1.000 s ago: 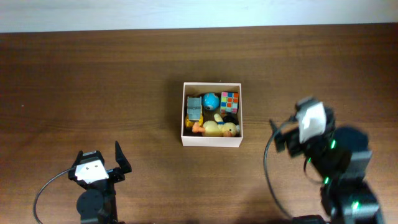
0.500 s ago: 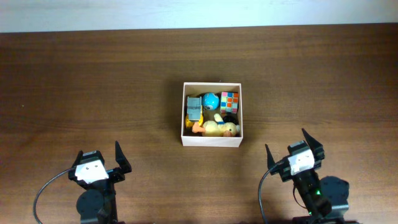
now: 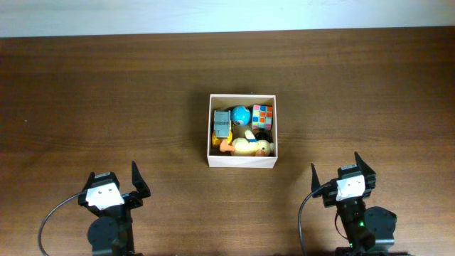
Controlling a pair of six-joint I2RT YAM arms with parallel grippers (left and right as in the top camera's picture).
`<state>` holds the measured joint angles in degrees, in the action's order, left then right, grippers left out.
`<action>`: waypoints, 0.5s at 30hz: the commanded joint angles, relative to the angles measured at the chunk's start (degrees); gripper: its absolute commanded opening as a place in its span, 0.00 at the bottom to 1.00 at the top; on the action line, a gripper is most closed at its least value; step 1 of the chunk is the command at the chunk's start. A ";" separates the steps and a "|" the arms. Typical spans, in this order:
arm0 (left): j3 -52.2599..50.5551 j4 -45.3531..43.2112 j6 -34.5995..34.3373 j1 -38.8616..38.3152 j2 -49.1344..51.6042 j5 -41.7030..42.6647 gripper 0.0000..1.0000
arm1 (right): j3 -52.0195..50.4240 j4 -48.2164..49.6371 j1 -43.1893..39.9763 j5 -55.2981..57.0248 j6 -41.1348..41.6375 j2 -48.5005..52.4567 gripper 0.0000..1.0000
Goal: Pack container
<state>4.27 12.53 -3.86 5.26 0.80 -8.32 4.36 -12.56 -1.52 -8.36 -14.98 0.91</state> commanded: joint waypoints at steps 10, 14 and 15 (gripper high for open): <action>-0.39 -0.31 0.92 -0.22 -0.50 0.61 0.99 | -0.55 -0.07 -0.39 2.80 0.94 -0.57 0.99; -0.39 -0.28 0.92 -0.22 -0.50 0.61 0.99 | -0.55 -0.07 -0.39 2.80 0.94 -0.57 0.99; -0.39 -0.28 0.92 -0.22 -0.50 0.61 0.99 | -0.55 -0.04 -0.39 2.60 0.94 -0.57 0.99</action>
<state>4.27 12.53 -3.86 5.26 0.80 -8.32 4.36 -12.64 -1.52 -5.85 -14.94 0.91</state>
